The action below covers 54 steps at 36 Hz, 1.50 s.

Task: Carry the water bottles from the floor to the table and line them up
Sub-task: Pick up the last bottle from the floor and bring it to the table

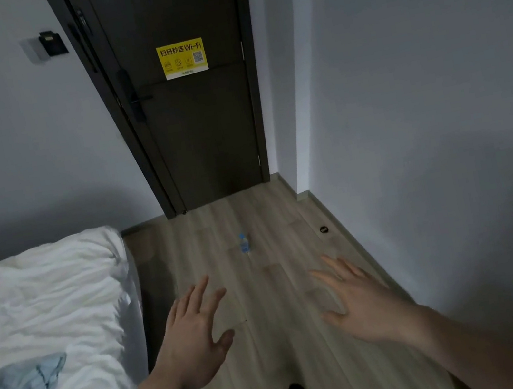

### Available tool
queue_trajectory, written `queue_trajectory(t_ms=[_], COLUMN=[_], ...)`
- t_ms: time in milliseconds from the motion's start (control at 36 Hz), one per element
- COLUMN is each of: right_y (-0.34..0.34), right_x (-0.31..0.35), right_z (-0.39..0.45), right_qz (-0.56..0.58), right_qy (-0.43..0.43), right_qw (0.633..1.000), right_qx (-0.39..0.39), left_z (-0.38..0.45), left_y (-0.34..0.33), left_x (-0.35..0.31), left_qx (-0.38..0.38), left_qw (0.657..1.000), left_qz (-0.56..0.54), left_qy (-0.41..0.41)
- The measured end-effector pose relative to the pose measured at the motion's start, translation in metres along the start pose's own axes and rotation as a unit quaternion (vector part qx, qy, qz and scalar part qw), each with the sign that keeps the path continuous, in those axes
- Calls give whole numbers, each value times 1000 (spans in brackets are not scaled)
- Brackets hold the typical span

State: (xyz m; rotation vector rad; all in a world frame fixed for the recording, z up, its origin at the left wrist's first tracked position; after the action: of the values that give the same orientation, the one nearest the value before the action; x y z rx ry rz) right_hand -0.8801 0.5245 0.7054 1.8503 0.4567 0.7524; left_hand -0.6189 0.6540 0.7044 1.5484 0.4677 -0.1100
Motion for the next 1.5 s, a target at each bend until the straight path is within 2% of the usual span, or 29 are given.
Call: queue_trajectory(t_ms=[194,528,694,972,1111,1306,1500], right_y=[19,48,55,72,80,71,31], right_x=[7,5,-6,-17,-53,-121,-178], right_z=[136,330,429,550,592,672,751], right_qz=[41,35,43,64,66,60,73], right_qy=[-4,-17,-59,-149,-185,-217,-246], right_qw=[999,998,996,986,980,974,964], right_qx=[21,55,48,42,35,36,68], left_z=[111,271,378,556,640,742,819], left_y=[12,20,17,10,-11,-69,-140], left_x=[50,156,210,251,254,262,285], left_qx=[16,49,77,194,225,262,322], left_qw=[999,995,996,980,971,962,942], left_qz=[-22,-21,-11,31,47,64,88], left_qy=[44,89,51,-43,-69,-52,-19])
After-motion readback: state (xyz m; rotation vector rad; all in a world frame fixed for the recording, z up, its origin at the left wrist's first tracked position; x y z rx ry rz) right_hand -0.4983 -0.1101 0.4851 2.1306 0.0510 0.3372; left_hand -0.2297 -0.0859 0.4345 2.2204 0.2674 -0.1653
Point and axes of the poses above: each hand's wrist, its own z-axis towards the middle knuckle, its own y-axis out of the back of the hand, x = y × z, the point moved 7 cm from there along z, towards the middle knuckle, and after that the axes turned 6 degrees about -z, right-handed, at the moved point
